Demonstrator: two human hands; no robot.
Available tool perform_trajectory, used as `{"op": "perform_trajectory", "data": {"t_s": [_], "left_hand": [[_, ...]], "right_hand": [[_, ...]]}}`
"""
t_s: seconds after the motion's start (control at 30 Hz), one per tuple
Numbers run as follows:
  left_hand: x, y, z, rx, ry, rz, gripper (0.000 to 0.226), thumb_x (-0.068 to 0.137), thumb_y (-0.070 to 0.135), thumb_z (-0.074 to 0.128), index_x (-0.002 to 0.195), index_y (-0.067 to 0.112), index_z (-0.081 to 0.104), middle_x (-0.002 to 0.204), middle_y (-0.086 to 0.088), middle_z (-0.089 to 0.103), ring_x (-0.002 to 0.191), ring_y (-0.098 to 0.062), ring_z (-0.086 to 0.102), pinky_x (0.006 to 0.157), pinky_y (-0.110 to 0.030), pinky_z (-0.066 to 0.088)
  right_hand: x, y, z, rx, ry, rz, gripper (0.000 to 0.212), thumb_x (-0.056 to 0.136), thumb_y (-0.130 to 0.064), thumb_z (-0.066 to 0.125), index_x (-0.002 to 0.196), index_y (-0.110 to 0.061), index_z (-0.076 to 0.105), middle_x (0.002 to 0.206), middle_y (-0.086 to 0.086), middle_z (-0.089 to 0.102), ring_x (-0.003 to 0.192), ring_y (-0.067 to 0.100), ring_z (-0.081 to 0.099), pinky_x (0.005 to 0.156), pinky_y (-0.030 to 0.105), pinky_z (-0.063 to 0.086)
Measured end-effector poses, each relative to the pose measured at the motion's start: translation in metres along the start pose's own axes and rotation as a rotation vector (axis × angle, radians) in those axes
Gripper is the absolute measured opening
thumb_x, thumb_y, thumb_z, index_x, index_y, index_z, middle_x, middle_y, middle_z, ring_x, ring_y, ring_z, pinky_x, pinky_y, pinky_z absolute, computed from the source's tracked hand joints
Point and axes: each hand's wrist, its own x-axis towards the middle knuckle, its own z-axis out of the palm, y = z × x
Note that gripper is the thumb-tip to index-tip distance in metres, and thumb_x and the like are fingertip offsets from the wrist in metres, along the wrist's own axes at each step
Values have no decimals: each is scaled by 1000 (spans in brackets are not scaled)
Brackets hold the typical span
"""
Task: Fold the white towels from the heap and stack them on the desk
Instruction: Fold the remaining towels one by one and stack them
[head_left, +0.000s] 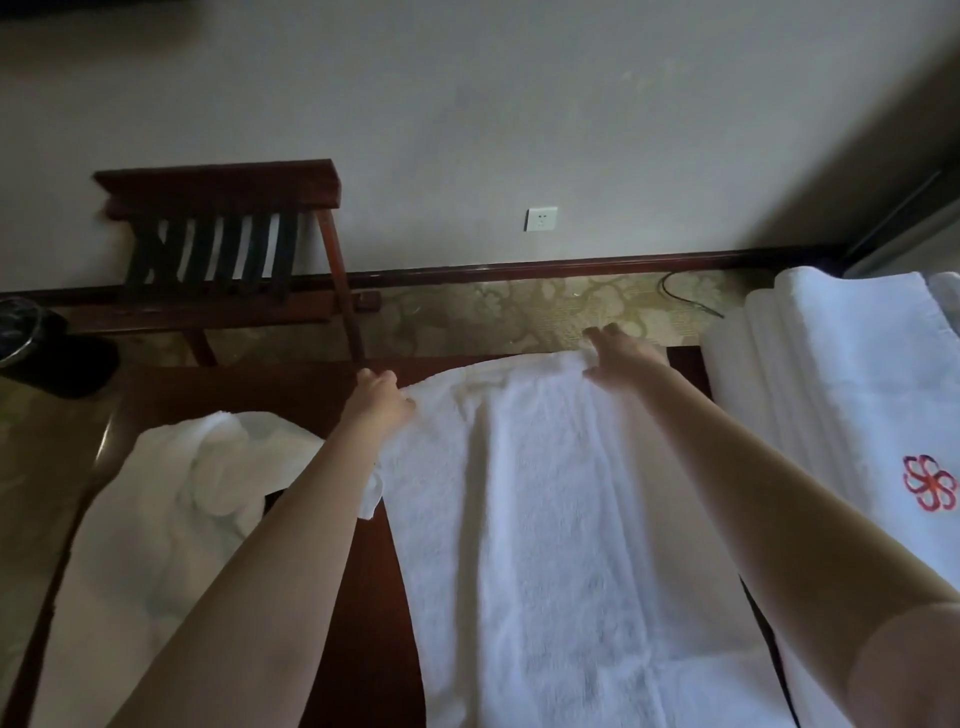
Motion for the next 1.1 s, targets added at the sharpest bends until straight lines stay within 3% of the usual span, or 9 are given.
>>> {"op": "perform_trajectory", "data": {"t_s": [0.17,0.37,0.5,0.6,0.7,0.8,0.93,1.0,1.1], "left_hand": [[2,-4,18,36,-5,14,47,95,25,55,136,10,37,137,-15,30,88,-25,52,67,-31,44],[-8,-3,15,110,39,30,25,94,9,49,118,7,54,120,-11,55,104,-29,56,83,-37,52],[-24,-4,3,-55,96,-43,27,89,0,51,115,7,52,112,-12,59,99,-32,61,81,-41,55],[-42,-5,-6,-257,71,-75,32,85,-7,54,115,5,54,110,-15,59,94,-31,66,80,-42,57],[-63,-8,-14,-324,97,-63,16,90,-3,44,98,4,57,100,-15,61,81,-27,67,72,-35,58],[-82,-10,-20,-304,166,-32,9,92,2,48,85,5,54,97,-15,61,79,-24,60,67,-35,51],[-100,-12,-29,-346,307,-34,13,93,4,52,105,2,57,111,-15,60,89,-25,58,73,-31,49],[-107,-9,-37,-435,371,-41,26,96,3,48,120,1,55,121,-18,58,104,-32,62,84,-37,55],[-111,0,-55,-438,450,-2,26,95,2,49,121,1,54,122,-20,58,111,-34,59,91,-40,53]], "right_hand": [[9,-3,8,11,-14,-5,56,94,-17,58,145,-18,34,143,11,39,115,29,54,85,39,54],[-7,-5,13,-109,27,48,39,94,-9,51,133,-11,45,132,11,44,86,25,54,51,29,39],[-24,3,0,30,121,71,12,90,-8,47,101,-11,50,99,10,61,69,20,51,51,27,39],[-45,7,-14,123,136,68,20,89,-10,50,107,-14,54,91,9,64,72,25,61,57,29,48],[-69,10,-23,102,98,38,37,85,-6,51,117,-20,62,88,5,64,81,26,65,68,32,57],[-90,15,-28,154,93,30,27,82,-10,55,106,-18,64,80,1,59,84,26,64,69,30,52],[-110,22,-31,406,102,32,13,81,-16,65,91,-13,56,75,8,64,68,22,67,64,29,51],[-118,24,-33,549,148,32,14,82,-12,66,89,-11,55,75,12,66,69,25,68,68,36,56],[-130,24,-37,632,234,15,16,79,-9,64,78,-16,49,68,5,65,75,28,68,69,36,55]]}}
